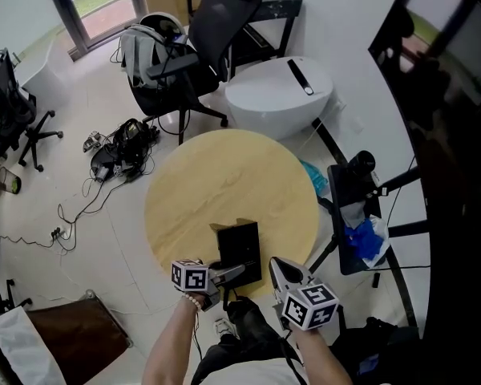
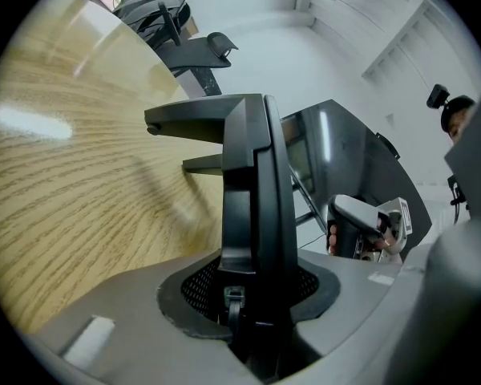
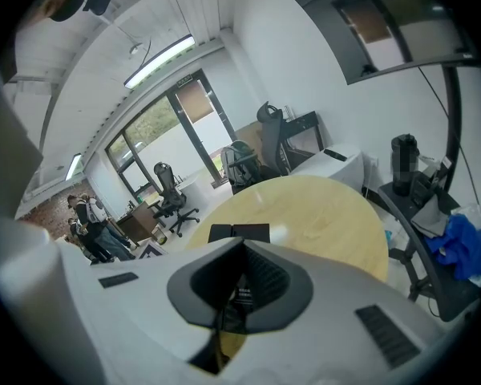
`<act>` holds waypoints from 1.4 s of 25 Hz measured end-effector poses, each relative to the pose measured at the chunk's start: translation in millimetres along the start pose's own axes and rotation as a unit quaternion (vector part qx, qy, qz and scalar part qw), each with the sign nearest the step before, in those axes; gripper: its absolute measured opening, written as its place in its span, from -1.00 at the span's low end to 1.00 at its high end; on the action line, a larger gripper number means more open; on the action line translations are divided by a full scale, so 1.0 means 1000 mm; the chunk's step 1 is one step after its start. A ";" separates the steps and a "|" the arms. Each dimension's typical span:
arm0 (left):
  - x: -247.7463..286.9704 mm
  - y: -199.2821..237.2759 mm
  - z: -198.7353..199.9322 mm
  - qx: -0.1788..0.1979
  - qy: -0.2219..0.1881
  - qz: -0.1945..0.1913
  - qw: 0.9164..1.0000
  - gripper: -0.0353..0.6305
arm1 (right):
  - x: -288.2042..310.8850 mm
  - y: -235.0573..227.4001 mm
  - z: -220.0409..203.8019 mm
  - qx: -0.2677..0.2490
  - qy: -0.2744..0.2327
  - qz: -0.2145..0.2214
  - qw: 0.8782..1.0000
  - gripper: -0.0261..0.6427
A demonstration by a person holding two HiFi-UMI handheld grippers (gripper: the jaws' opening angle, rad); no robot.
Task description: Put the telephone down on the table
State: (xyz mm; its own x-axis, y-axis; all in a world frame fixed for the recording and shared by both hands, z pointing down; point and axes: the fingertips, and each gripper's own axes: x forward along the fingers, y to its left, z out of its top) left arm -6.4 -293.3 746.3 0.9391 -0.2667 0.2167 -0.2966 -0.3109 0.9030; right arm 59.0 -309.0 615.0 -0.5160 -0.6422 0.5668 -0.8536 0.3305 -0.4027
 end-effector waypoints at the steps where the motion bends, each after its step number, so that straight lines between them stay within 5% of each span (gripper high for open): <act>1: -0.001 0.001 -0.001 0.006 0.005 0.004 1.000 -0.41 | 0.000 0.000 0.001 0.000 0.000 0.000 1.000 -0.90; 17: -0.009 0.021 -0.005 0.023 0.033 0.088 0.995 -0.33 | -0.003 -0.001 0.001 0.003 -0.003 0.006 1.000 -0.90; 25: -0.014 0.035 -0.007 0.050 0.065 0.160 0.984 -0.08 | -0.007 -0.005 0.000 0.005 -0.004 0.008 1.000 -0.90; 35: -0.020 0.038 -0.003 0.062 0.039 0.180 0.981 -0.03 | -0.005 -0.001 -0.001 0.003 0.001 0.014 1.000 -0.90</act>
State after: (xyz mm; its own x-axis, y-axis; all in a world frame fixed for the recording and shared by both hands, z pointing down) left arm -35.7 -296.7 777.4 0.7784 -0.3110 0.5454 -0.6260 -0.3192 0.7115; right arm 62.1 -305.6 613.2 -0.5403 -0.6316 0.5560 -0.8381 0.3450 -0.4225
